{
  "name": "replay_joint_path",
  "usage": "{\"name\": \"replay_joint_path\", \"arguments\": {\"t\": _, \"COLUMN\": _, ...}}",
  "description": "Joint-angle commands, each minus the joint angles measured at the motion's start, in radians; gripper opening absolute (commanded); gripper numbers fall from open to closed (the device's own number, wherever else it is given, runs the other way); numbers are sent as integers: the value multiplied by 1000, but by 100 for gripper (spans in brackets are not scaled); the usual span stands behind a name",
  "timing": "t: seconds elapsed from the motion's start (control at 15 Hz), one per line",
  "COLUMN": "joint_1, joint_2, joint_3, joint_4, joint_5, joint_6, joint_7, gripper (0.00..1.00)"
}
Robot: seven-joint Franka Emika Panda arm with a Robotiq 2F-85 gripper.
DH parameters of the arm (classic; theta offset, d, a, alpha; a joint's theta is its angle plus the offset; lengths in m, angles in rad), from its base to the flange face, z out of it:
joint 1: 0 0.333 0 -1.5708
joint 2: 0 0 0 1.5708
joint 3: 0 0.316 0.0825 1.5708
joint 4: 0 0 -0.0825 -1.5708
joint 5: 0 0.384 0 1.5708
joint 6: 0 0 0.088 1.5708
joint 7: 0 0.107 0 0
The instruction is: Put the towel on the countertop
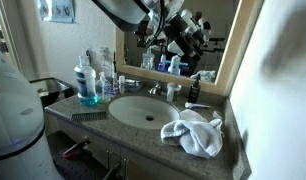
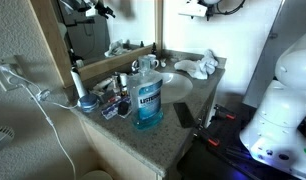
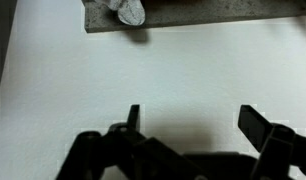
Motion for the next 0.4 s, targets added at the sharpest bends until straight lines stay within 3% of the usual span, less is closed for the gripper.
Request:
{"name": "replay_joint_path", "arguments": {"t": 0.0, "joint_1": 7, "joint_2": -40, "joint_3": 18, "joint_4": -5, "joint_5": 42, "joint_6": -3, "joint_7": -36, "gripper": 100}}
{"name": "replay_joint_path", "arguments": {"t": 0.33, "joint_1": 19, "joint_2": -33, "joint_3": 40, "joint_4": -14, "joint_5": 58, "joint_6": 6, "joint_7": -42, "gripper": 100}}
